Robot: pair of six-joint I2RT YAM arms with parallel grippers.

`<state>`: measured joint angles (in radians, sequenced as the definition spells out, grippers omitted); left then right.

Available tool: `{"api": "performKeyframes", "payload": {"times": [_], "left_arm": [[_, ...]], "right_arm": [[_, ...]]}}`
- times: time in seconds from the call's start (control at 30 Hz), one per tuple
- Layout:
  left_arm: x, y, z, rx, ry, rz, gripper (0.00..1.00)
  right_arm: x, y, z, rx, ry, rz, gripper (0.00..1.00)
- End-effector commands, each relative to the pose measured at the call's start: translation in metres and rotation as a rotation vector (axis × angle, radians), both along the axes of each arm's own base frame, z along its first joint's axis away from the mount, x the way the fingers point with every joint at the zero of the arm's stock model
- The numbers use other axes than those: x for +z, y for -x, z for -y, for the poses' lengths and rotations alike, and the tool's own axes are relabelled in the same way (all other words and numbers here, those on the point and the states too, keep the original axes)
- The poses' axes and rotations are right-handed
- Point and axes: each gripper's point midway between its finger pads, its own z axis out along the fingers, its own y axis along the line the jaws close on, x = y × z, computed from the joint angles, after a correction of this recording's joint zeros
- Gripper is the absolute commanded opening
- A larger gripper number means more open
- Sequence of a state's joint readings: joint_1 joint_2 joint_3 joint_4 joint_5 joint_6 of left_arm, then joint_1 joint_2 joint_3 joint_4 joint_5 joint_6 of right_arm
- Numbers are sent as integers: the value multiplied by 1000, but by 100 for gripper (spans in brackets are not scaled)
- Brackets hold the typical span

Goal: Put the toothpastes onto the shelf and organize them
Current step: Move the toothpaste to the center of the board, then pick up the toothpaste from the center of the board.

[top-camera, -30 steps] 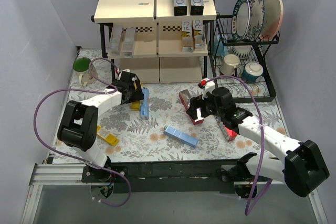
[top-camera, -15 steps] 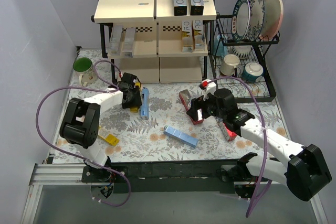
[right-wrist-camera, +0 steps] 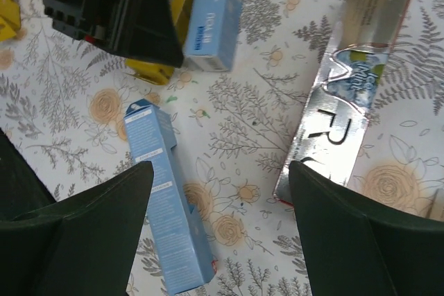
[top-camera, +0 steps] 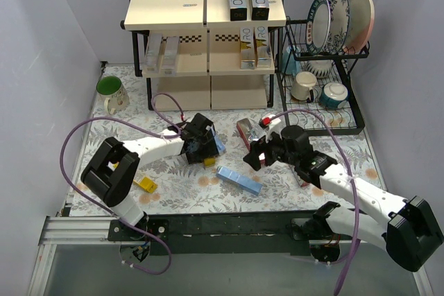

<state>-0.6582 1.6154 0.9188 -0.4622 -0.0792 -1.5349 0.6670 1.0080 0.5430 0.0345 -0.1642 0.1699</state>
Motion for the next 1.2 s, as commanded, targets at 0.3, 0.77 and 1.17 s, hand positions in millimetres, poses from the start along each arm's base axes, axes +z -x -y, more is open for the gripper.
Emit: {"api": "performKeyframes", "payload": {"times": [0.3, 0.77, 1.17], "left_arm": [[86, -12, 24, 68, 174, 158, 82], [176, -66, -127, 157, -29, 693, 98], [198, -50, -162, 182, -141, 897, 98]], "right_arm": [[-7, 32, -59, 147, 7, 108, 87], [-32, 18, -110, 135, 62, 108, 88], [-56, -5, -140, 19, 163, 31, 88]]}}
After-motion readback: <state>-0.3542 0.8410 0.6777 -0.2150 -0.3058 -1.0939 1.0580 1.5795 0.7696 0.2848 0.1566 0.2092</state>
